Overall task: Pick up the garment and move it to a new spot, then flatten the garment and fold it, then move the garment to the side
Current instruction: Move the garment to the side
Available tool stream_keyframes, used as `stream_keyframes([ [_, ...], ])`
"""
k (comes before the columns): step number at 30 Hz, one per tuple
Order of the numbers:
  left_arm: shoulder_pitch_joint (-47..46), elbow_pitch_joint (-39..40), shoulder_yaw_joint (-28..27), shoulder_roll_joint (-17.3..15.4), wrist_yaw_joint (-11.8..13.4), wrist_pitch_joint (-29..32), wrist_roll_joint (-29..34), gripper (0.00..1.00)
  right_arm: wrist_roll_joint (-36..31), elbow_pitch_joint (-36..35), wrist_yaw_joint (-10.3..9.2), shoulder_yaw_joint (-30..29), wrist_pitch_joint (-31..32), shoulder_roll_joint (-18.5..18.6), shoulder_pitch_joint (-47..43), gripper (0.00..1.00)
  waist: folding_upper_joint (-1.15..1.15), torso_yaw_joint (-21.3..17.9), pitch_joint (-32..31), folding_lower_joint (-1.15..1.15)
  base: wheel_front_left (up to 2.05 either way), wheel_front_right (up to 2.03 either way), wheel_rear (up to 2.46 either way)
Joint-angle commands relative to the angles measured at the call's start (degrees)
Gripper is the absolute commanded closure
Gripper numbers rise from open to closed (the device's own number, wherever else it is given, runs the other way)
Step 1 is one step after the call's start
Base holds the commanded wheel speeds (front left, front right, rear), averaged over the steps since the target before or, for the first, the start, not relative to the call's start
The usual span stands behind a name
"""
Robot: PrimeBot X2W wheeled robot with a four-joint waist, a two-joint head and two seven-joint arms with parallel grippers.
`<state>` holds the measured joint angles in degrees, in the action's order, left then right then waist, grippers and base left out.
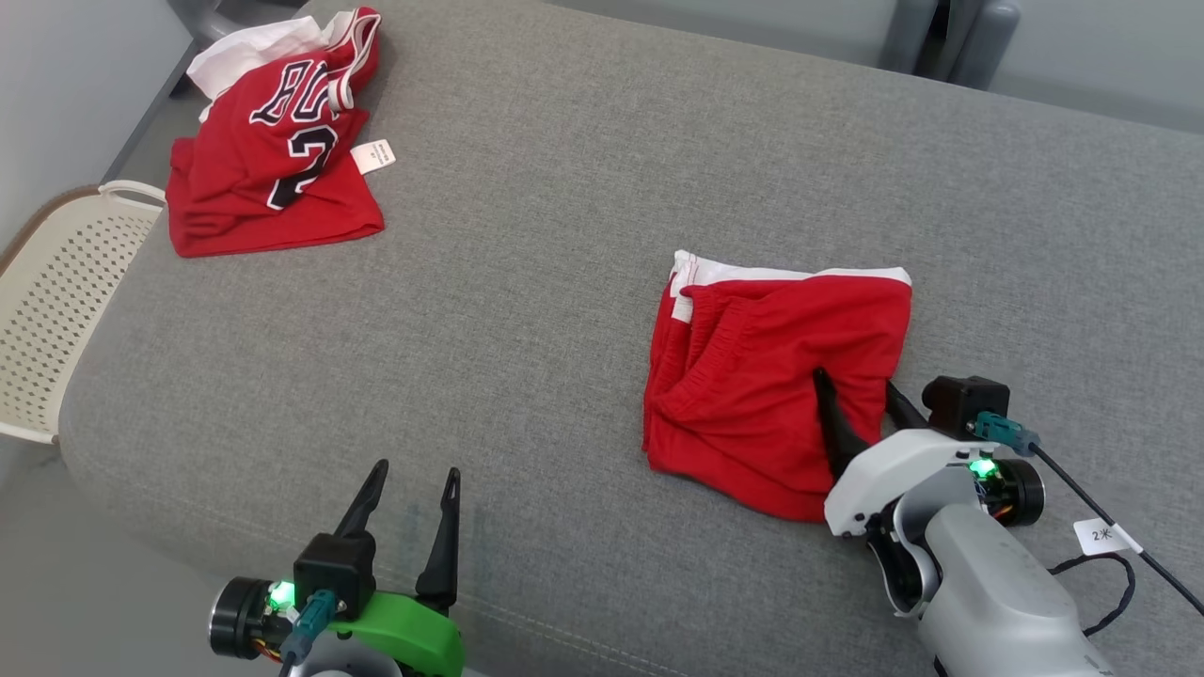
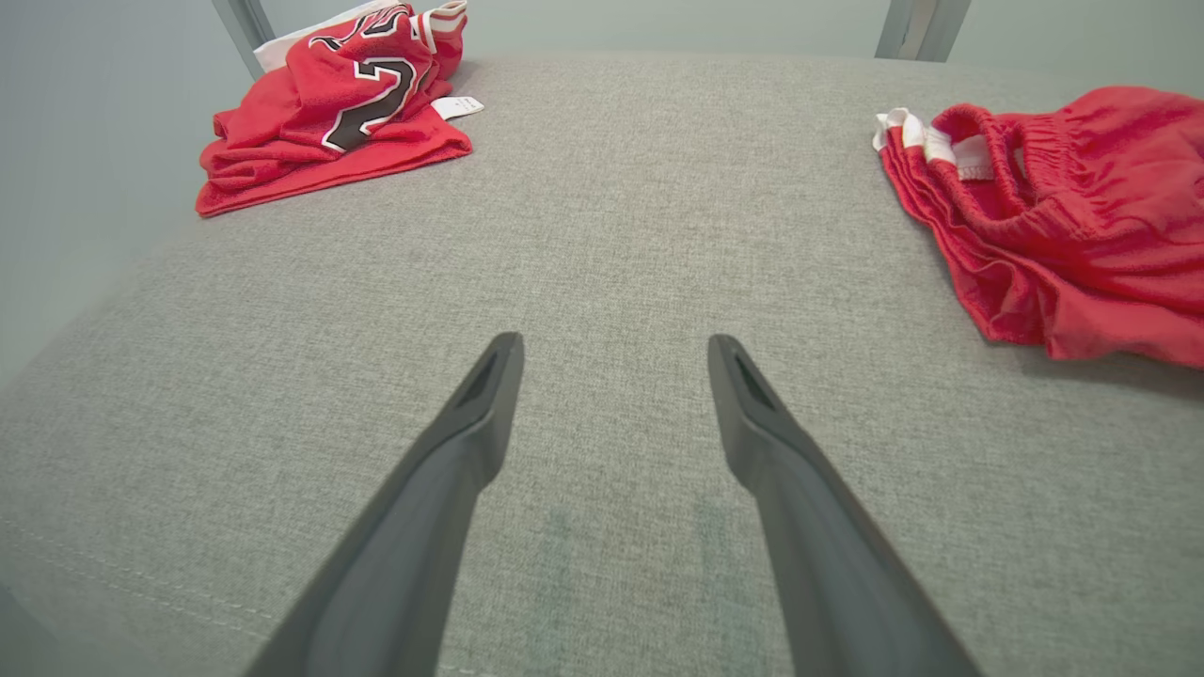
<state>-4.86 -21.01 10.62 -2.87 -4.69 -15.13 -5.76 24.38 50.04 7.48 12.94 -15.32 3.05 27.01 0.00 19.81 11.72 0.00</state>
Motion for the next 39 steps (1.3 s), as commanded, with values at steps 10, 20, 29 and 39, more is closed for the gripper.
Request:
stream_keyframes([
  [10, 0.2, 0.3, -1.3, -0.1, -0.3, 0.0, 1.3, 0.0, -2.7, -5.3, -0.04, -2.6, 0.2, 0.0, -2.4, 1.0, 0.0, -7.9, -2.1, 0.0, 0.0, 0.0, 0.0],
  [20, -3.6, 2.1, 1.9, -0.1, -1.3, 0.0, 0.8, 0.0, -5.4, -8.3, -0.04, -3.1, 0.2, -0.1, -4.4, 1.0, 0.0, -27.5, -3.3, 0.0, 0.0, 0.0, 0.0],
  [29, -5.9, 1.6, 4.2, -0.1, -1.5, 0.0, 0.2, 0.0, -4.9, -8.8, -0.03, -2.6, 0.2, -0.1, -5.5, 1.0, 0.0, -38.7, -1.3, 0.0, 0.0, 0.0, 0.0],
  [39, -6.8, 0.4, 5.1, -0.5, -2.3, 0.0, 1.7, 0.0, -11.3, -6.4, -0.04, -5.1, 0.2, 0.0, -1.8, 1.0, 0.0, -38.1, 2.8, 0.0, 0.0, 0.0, 0.0],
])
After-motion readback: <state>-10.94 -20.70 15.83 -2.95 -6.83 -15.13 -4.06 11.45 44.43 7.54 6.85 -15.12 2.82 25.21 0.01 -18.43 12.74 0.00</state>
